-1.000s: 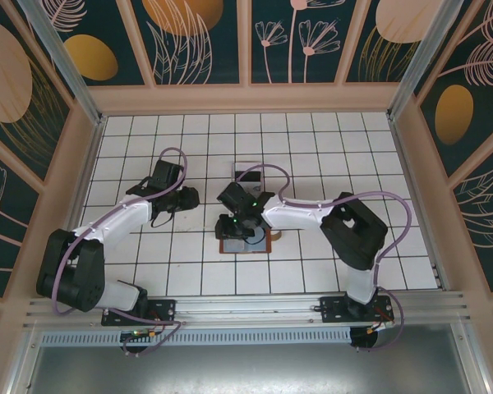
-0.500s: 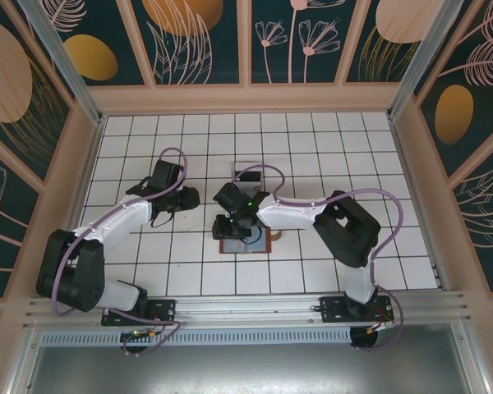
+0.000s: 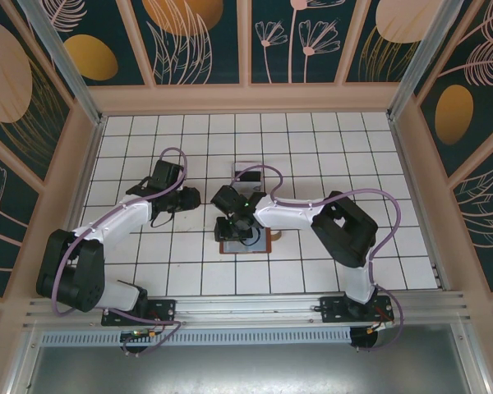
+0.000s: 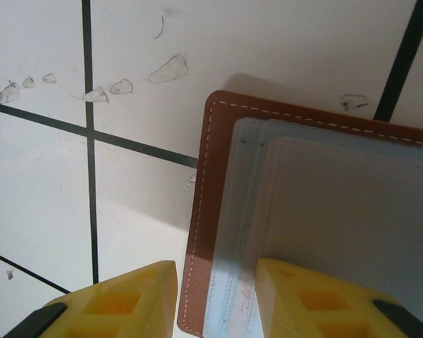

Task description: Take the credit cards out of the card holder

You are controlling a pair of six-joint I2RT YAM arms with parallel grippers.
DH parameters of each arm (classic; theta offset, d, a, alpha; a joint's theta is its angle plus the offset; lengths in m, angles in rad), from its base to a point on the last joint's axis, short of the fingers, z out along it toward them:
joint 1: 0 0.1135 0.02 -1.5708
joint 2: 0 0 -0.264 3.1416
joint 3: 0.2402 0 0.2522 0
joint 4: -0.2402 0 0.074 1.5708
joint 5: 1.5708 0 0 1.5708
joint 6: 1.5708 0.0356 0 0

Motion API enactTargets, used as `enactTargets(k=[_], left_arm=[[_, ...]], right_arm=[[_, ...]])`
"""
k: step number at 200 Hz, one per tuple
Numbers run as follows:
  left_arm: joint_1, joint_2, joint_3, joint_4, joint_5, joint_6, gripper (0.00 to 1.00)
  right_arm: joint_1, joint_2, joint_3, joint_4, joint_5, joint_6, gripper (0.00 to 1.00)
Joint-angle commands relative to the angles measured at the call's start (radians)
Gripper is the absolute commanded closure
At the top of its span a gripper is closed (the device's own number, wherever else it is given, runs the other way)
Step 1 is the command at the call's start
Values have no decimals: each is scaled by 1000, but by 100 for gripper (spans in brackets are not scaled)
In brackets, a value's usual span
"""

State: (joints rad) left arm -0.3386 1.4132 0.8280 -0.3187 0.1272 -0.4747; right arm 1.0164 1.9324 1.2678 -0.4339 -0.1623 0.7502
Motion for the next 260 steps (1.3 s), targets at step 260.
enactTargets(k=[260], left_arm=[[4,41,71,3,78,-3,57]], right_arm=[[35,-53,125,-480,413,33,60]])
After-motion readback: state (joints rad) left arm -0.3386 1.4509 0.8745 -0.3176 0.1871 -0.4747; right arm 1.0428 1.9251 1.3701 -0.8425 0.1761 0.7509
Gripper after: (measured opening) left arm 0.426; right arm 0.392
